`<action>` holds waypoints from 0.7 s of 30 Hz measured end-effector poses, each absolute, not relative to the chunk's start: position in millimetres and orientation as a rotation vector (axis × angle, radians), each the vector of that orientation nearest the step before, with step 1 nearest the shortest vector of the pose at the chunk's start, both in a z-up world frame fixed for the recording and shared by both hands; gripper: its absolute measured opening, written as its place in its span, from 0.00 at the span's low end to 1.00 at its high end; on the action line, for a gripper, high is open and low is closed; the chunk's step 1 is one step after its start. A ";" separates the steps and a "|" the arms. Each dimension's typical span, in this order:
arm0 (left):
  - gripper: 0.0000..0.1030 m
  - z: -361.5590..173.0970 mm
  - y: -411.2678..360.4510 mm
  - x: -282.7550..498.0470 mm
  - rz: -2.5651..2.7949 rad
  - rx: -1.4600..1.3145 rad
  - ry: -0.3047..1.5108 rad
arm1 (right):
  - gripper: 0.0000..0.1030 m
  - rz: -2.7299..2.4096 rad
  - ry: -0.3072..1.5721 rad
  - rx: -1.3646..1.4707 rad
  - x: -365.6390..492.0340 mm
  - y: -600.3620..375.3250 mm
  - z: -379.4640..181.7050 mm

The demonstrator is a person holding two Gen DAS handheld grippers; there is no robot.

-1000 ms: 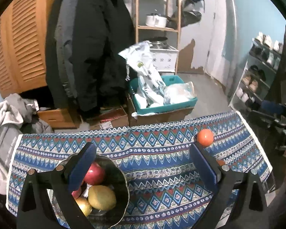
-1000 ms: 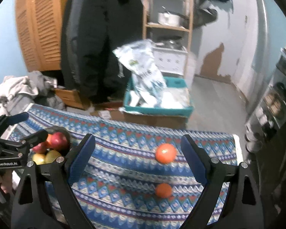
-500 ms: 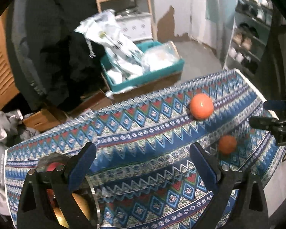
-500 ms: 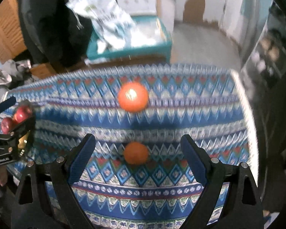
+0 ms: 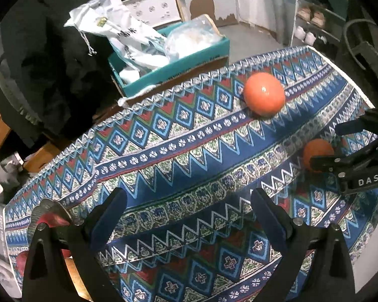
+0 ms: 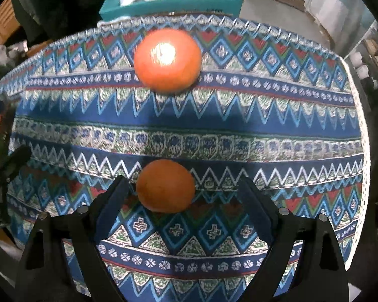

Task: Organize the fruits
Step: 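Move both tools down toward the two tangerines on the cloth, then grasp one tangerine with the right tool while the left tool grasps the other tangerine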

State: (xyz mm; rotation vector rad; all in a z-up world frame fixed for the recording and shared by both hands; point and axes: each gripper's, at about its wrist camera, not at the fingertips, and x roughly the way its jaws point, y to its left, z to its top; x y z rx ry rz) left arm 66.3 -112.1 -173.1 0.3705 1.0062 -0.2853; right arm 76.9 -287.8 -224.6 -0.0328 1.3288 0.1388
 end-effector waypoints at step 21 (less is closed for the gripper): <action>0.97 -175.8 -135.2 96.4 -0.355 0.267 1.043 | 0.45 0.144 1.257 0.037 87.9 -300.2 -214.1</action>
